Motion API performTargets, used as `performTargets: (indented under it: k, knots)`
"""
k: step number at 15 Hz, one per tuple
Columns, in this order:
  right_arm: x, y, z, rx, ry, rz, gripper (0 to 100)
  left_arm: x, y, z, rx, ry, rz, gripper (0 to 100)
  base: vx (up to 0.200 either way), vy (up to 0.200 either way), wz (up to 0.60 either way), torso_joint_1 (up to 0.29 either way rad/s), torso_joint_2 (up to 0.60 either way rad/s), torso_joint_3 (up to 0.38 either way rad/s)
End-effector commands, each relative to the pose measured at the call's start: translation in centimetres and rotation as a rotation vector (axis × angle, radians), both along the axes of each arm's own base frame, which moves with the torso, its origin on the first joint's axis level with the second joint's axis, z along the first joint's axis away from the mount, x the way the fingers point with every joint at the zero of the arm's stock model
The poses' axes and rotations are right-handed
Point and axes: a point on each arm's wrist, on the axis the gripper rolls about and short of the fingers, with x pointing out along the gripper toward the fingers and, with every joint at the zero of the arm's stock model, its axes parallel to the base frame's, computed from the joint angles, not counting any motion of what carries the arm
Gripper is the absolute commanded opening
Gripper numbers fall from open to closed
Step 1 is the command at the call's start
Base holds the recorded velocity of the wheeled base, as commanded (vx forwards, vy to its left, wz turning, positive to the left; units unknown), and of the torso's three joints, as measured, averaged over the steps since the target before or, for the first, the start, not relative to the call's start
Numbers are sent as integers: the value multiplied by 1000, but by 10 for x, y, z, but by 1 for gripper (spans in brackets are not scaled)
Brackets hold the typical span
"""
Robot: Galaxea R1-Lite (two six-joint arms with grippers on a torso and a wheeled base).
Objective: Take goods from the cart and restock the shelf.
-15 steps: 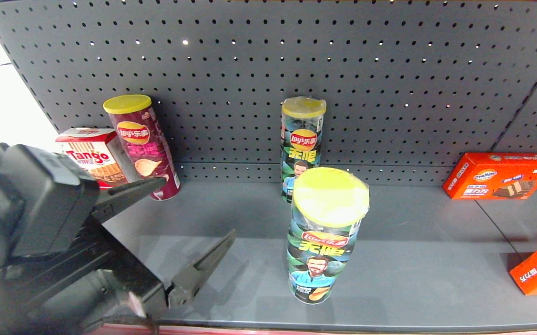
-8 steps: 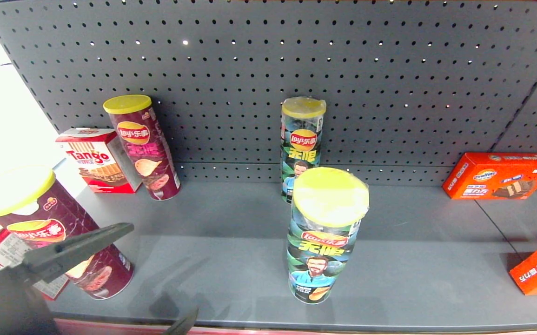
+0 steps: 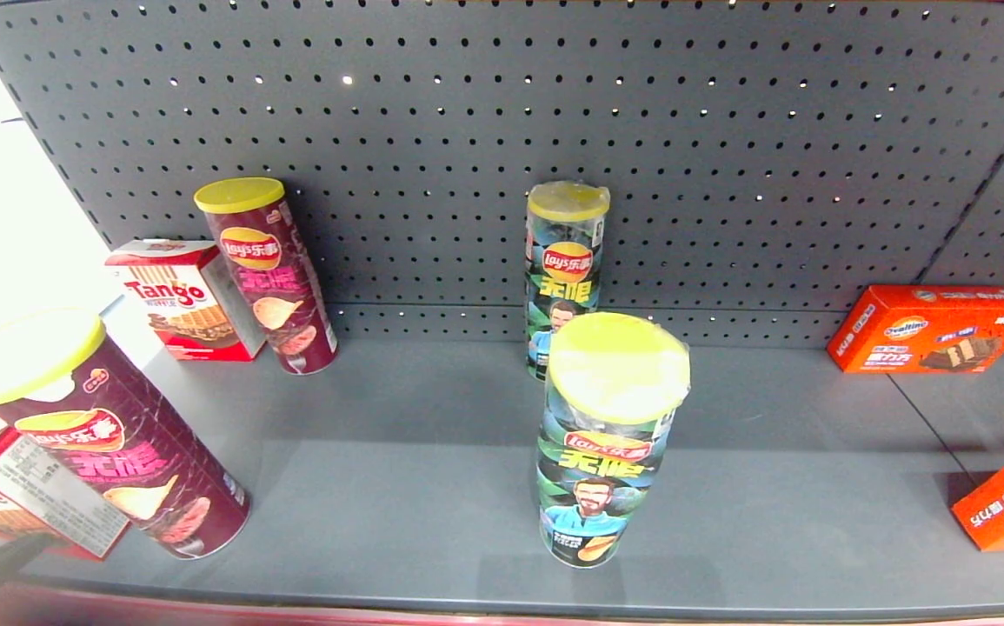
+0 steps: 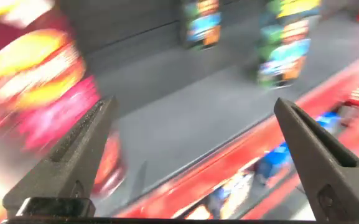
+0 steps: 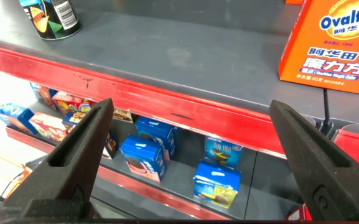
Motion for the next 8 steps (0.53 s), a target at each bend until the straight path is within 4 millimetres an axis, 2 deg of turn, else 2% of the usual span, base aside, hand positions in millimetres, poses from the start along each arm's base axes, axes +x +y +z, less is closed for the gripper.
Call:
performTargets:
  k: [1, 4, 6, 8]
  knots:
    - [0, 0, 0, 0, 0, 1, 100, -19, 18, -10, -70, -70, 122, 100, 0, 0, 0, 0, 0, 0]
    - [0, 0, 0, 0, 0, 1, 100, -39, 17, -24, -117, -90, 219, 100, 0, 0, 0, 0, 0, 0]
    - [0, 0, 0, 0, 0, 1, 100, -47, 10, -35, -151, -61, 198, 100, 0, 0, 0, 0, 0, 0]
    - [0, 0, 0, 0, 0, 1, 100, -47, 9, -41, -143, -1, 133, 100, 0, 0, 0, 0, 0, 0]
